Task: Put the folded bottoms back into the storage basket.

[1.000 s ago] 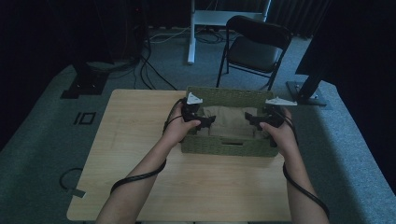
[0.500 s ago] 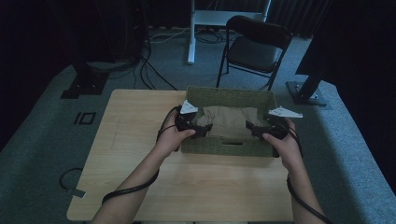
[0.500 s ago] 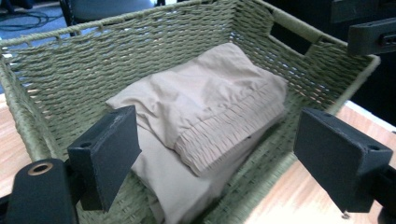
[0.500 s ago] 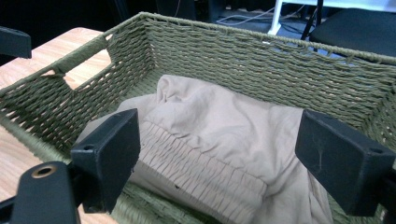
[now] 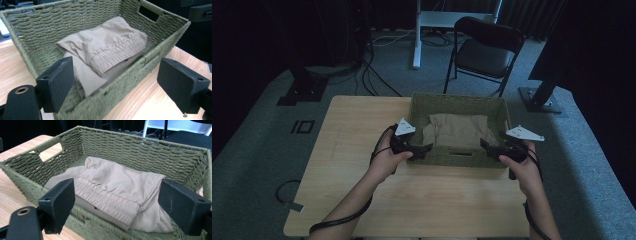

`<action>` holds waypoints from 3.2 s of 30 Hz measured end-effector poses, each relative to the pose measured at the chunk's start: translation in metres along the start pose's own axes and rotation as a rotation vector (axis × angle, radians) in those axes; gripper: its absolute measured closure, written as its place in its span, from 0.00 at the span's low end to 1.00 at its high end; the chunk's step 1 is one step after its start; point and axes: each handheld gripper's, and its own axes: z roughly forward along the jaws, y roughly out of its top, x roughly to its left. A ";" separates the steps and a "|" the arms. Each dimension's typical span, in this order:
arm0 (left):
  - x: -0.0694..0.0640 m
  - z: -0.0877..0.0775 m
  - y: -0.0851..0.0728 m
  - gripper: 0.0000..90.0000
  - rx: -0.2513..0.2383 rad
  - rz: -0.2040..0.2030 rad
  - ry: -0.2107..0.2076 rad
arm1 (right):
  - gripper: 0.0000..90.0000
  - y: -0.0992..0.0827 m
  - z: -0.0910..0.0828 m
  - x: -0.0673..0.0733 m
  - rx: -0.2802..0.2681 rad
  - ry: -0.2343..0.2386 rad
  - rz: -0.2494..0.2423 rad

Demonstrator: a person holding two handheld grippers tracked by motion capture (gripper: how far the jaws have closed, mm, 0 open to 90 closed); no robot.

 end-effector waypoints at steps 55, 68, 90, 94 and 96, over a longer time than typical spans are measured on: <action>0.004 -0.015 -0.137 0.17 0.116 -0.103 0.107 | 0.15 -0.132 -0.013 -0.014 0.195 -0.139 0.044; 0.010 -0.022 -0.151 0.17 0.171 -0.121 0.255 | 0.15 -0.144 -0.014 -0.018 0.240 -0.170 0.064; 0.014 -0.026 -0.165 0.17 0.228 -0.160 0.366 | 0.15 -0.150 -0.009 -0.019 0.295 -0.207 0.093; 0.013 -0.024 -0.164 0.17 0.226 -0.177 0.384 | 0.15 -0.150 -0.009 -0.018 0.295 -0.214 0.105; 0.011 -0.023 -0.163 0.17 0.225 -0.198 0.413 | 0.15 -0.150 -0.009 -0.018 0.295 -0.220 0.112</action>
